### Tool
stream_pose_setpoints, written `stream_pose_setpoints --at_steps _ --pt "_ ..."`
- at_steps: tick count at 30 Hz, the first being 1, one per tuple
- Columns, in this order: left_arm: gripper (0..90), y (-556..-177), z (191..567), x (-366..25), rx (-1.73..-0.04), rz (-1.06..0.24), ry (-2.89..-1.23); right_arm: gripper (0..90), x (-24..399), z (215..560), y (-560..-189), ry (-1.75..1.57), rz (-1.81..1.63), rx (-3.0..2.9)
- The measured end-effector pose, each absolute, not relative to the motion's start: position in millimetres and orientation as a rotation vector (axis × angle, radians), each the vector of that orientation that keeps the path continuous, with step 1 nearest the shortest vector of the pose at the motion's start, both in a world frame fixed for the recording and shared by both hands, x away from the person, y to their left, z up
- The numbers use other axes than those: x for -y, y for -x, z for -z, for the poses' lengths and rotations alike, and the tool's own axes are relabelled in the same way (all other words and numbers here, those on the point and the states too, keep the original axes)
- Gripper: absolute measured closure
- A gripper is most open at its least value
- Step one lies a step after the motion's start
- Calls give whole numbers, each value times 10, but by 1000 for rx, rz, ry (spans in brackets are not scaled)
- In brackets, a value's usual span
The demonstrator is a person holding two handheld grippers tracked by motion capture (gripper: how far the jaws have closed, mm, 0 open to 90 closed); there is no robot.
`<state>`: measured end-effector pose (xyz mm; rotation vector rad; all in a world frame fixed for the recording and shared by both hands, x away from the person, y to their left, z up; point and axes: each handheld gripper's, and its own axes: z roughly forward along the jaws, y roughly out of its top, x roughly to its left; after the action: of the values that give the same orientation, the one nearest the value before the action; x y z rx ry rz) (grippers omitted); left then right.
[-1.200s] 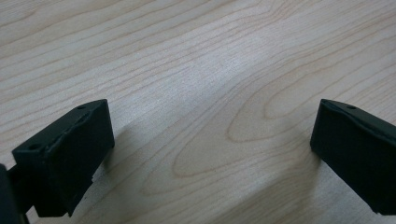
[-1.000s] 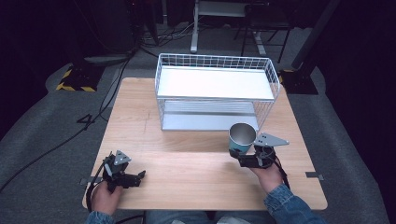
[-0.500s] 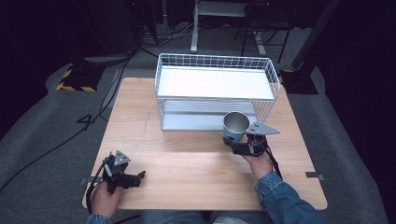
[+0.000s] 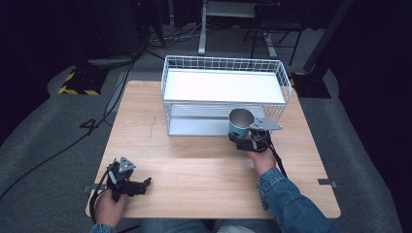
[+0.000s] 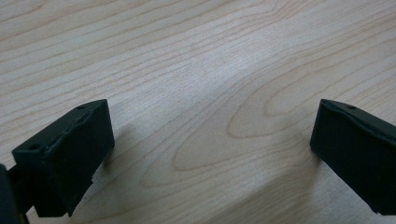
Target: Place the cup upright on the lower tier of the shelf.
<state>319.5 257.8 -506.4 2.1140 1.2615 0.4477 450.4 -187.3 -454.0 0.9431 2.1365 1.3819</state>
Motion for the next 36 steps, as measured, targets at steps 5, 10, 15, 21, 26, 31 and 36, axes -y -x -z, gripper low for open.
stream_pose_setpoints --at_steps 5,10,15,21,26,31,36 --pt "1 -3196 5065 -2578 -1261 -449 -2114 234 1794 4604 -4602 -954 -1387 -2103" --pt "1 -3194 5065 -2577 -1262 -447 -2113 234 1713 4698 -4696 -974 -1364 -2069" --pt "1 -3195 5064 -2578 -1262 -448 -2115 235 1586 4712 -4798 -982 -1322 -2048" --pt "1 -3196 5064 -2578 -1260 -449 -2115 235 1393 4741 -4890 -967 -1311 -2057" --pt "1 -3195 5065 -2578 -1260 -449 -2114 234 1237 4779 -4951 -960 -1321 -2059" --pt "1 -3193 5064 -2577 -1264 -450 -2114 234 1148 4814 -5013 -976 -1322 -2053" --pt "1 -3196 5063 -2575 -1268 -449 -2113 234 1116 4842 -5081 -993 -1304 -2042"
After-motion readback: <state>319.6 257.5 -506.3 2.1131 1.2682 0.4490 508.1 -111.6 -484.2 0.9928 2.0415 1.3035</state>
